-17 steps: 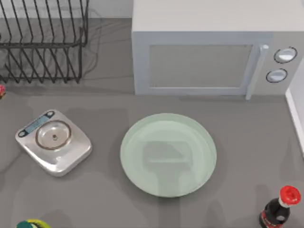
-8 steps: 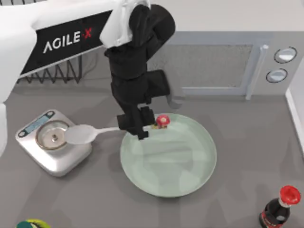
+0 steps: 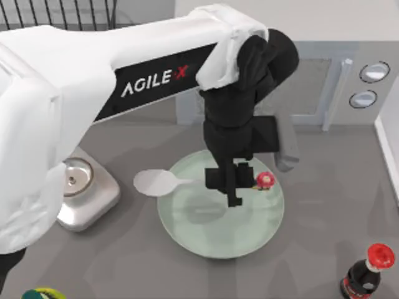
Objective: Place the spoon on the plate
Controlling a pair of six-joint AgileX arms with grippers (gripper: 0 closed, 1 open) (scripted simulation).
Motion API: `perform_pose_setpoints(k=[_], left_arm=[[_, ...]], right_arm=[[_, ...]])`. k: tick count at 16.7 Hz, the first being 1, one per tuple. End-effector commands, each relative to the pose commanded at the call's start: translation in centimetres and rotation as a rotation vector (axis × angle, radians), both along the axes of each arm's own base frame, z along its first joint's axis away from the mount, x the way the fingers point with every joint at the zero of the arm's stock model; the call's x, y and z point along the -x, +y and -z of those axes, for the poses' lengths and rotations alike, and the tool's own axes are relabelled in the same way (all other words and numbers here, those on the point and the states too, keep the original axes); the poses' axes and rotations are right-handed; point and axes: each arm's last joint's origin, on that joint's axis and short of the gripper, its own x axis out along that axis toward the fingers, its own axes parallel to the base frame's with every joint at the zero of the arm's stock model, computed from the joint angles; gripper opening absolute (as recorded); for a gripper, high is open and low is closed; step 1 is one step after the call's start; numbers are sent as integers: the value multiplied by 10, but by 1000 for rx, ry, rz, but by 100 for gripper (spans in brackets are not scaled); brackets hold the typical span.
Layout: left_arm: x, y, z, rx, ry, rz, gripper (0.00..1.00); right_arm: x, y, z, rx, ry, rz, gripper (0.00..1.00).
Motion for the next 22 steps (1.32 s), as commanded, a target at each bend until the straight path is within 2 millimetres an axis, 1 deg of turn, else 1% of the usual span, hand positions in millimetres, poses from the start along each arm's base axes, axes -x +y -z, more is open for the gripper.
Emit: perform_pose_setpoints(k=[4,12,15,18,22], left_arm=[[2,-1,-1,9,0,9,0],[21,-24,-5,112,-33,132,0],[25,-29,-7,144,-53,157,0],[23,-29,-7,156,-70,151,0],[14,-21,-2,134,-81,101,0]], right_arm=[[0,0,0,0,0,0,100],[0,0,0,0,0,0,100],[0,0,0,0,0,0,100],[0,0,0,0,0,0,100],[0,0,0,0,0,0,100]])
